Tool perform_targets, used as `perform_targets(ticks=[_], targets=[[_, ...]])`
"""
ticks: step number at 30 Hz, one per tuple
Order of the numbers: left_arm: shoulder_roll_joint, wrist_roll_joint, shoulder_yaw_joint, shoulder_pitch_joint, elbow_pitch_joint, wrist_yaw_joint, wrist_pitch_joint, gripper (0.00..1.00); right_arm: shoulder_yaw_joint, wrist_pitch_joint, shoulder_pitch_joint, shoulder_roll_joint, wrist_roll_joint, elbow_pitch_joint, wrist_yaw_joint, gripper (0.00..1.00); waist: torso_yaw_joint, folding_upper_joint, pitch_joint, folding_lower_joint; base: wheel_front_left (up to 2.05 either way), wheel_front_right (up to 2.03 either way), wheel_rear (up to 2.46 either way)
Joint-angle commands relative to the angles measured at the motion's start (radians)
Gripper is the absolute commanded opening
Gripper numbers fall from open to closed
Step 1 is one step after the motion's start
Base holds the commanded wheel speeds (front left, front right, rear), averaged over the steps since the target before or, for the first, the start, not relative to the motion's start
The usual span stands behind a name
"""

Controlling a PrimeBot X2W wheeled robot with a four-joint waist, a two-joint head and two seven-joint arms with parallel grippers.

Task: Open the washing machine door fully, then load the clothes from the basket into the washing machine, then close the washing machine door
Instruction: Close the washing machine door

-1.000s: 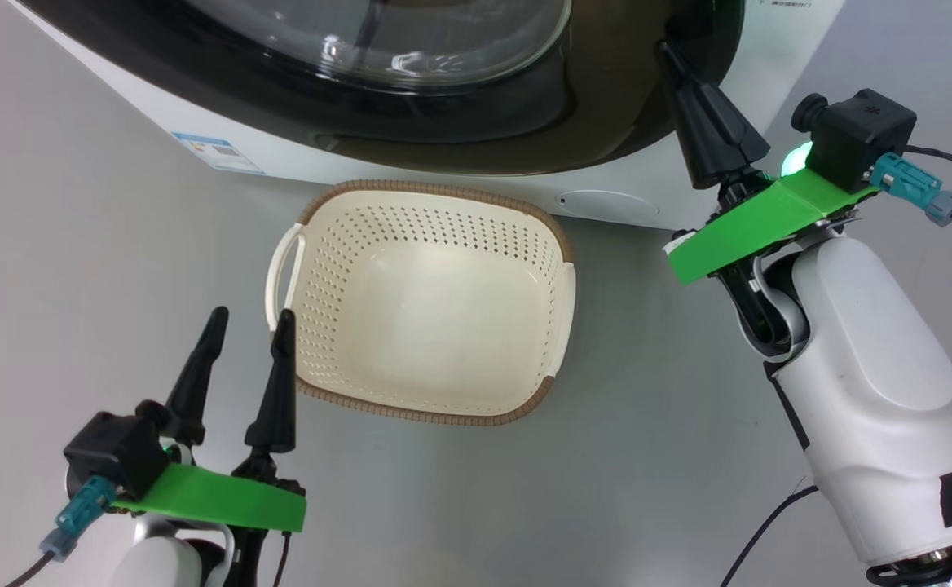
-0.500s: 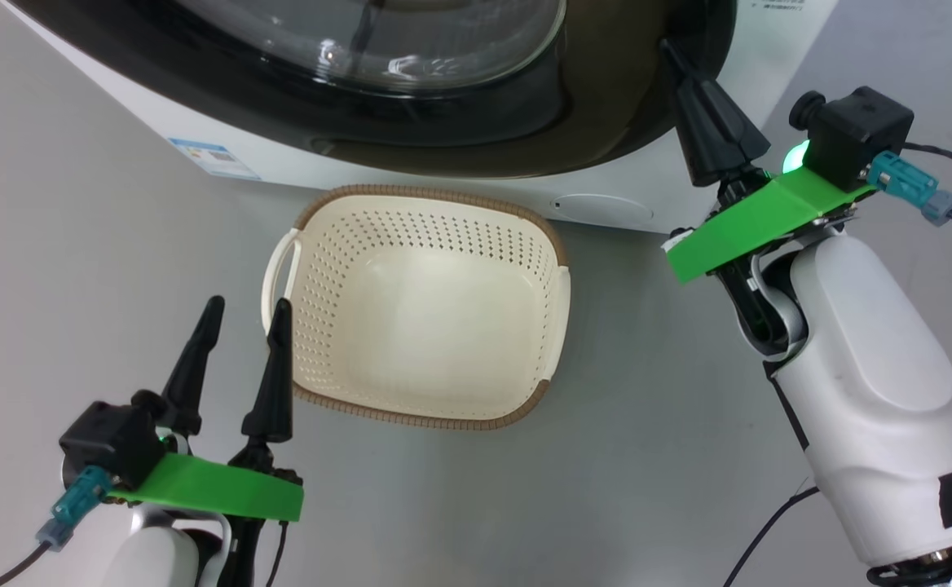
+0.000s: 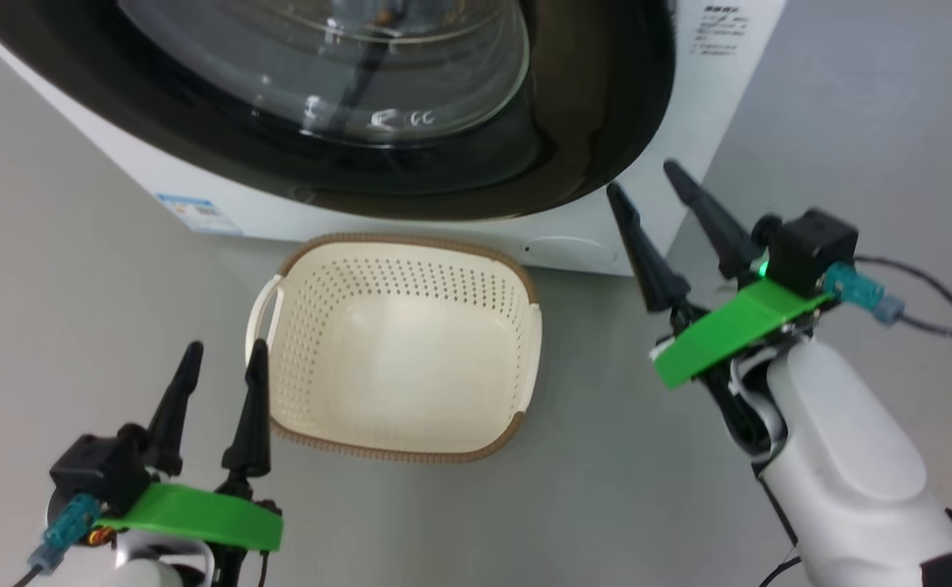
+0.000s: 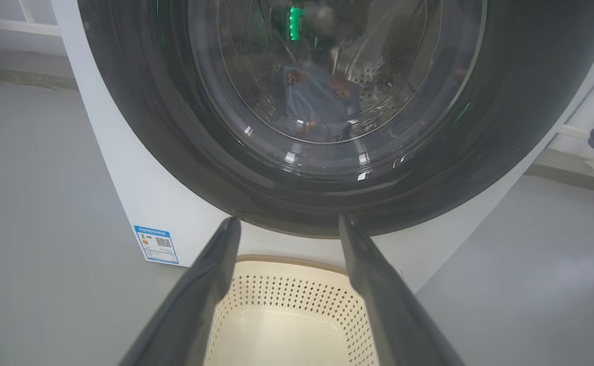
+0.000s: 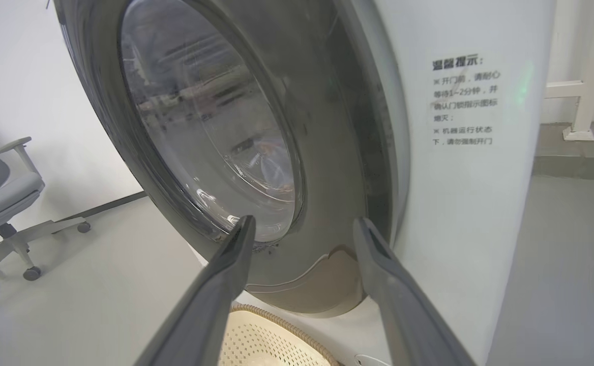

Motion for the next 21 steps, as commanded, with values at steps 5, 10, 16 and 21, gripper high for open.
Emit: perform_targets(ticks=[5, 10, 16, 21], targets=[[0.038, -0.001, 0.054, 0.029, -0.002, -0.003, -0.006, 1.0, 0.012, -0.005, 0.086, 0.027, 0.012, -0.027, -0.002, 1.0, -0.053, 0.0, -0.067, 0.0, 0.0, 0.0, 0.0], [0.057, -0.003, 0.061, 0.048, 0.004, -0.003, -0.006, 1.0, -0.01, -0.005, 0.149, 0.032, 0.01, -0.032, -0.002, 1.0, -0.093, 0.0, -0.097, 0.0, 0.0, 0.0, 0.0], [0.076, -0.013, 0.055, 0.067, 0.001, -0.003, -0.006, 1.0, -0.033, -0.005, 0.204, 0.032, 0.007, -0.033, -0.002, 1.0, -0.149, 0.0, -0.125, 0.0, 0.0, 0.0, 0.0], [0.088, -0.016, 0.061, 0.087, 0.0, -0.003, -0.006, 1.0, -0.048, -0.005, 0.242, 0.027, 0.003, -0.034, -0.002, 1.0, -0.197, 0.0, -0.148, 0.0, 0.0, 0.0, 0.0]])
